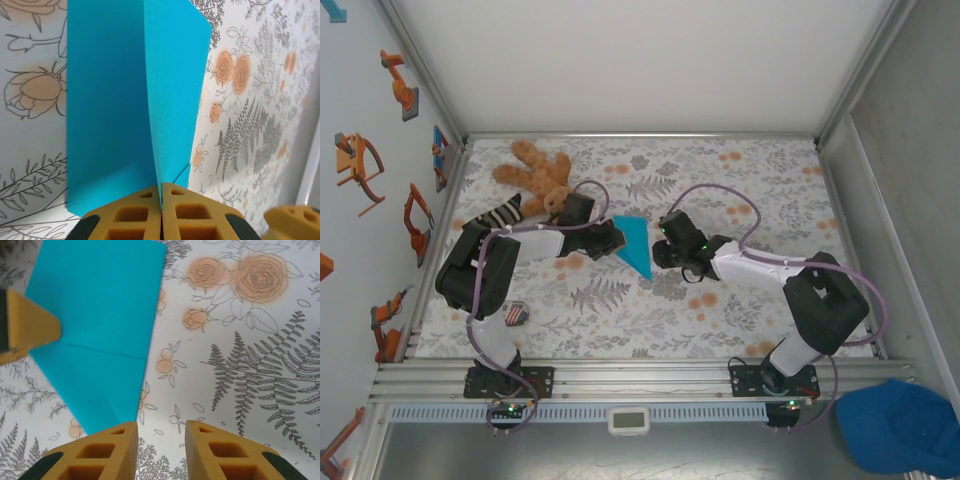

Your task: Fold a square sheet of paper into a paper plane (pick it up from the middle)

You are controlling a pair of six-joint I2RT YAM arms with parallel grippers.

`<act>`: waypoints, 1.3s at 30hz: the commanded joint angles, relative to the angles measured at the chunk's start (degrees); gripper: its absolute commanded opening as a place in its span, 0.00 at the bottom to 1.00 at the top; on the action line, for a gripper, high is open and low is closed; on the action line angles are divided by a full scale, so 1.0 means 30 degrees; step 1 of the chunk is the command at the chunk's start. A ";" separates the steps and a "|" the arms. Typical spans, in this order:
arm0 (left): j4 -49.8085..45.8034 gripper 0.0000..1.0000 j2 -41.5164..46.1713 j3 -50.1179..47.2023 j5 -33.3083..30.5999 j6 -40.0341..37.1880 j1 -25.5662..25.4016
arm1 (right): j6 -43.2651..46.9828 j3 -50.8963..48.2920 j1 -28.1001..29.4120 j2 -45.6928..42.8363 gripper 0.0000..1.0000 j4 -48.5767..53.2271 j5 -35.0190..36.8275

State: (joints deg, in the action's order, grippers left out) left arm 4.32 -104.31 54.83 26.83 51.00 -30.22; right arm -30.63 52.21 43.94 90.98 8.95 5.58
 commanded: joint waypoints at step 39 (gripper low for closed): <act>-0.6272 0.12 -0.0861 0.5120 -0.1696 0.3030 -0.0811 | 0.3502 0.1584 0.1640 0.3836 0.24 -0.3108 0.2741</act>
State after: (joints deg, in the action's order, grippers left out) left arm -12.08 -106.41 68.69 21.04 59.75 -32.56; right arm -21.17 55.99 48.23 101.51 0.47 11.16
